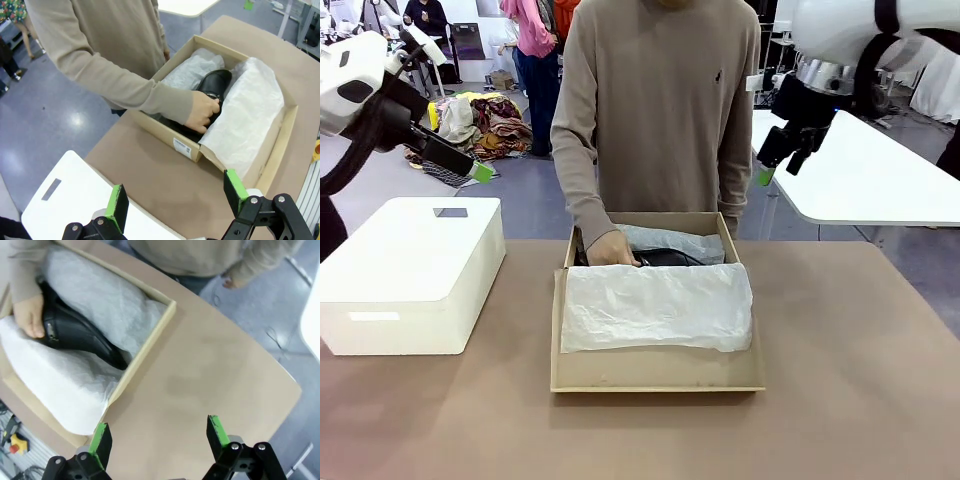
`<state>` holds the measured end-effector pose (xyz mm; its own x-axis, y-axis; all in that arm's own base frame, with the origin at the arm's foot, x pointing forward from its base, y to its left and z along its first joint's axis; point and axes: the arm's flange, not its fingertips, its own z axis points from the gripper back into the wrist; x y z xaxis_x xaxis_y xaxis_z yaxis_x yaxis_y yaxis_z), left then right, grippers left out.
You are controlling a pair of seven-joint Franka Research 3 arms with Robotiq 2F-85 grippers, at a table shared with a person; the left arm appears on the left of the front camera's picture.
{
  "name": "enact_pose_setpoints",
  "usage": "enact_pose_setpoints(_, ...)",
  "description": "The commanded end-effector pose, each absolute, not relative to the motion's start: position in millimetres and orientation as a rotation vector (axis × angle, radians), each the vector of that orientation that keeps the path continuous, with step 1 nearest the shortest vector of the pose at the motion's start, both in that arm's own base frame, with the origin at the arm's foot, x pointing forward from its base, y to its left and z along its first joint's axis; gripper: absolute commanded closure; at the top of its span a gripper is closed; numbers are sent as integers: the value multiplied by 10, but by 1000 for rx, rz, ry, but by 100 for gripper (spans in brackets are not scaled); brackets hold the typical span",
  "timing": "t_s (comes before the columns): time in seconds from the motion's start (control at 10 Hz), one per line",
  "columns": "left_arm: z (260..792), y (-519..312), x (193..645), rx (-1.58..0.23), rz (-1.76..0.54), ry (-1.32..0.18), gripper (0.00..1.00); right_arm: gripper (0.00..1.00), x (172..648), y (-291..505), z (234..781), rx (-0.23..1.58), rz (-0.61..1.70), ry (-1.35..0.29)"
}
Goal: Pack the shoes into the box.
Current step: Close the Shoes Box.
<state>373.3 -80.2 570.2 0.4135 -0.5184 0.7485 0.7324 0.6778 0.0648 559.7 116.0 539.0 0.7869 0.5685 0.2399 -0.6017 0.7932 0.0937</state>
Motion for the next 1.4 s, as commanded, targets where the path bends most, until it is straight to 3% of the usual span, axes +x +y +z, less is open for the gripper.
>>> enact_pose_setpoints(0.0,5681,-796,3731,-308,-806,-832,0,0,5480,1034,5301,251,603,-177)
enact_pose_setpoints(0.1,5681,-796,3731,-308,-806,-832,0,0,5597,1160,5390,169,634,-204)
enact_pose_setpoints(0.8,5681,-796,3731,-308,-806,-832,0,0,5580,1128,5349,192,652,-199)
enact_pose_setpoints(1.3,5681,-796,3731,-308,-806,-832,0,0,5503,656,5276,203,1131,-221)
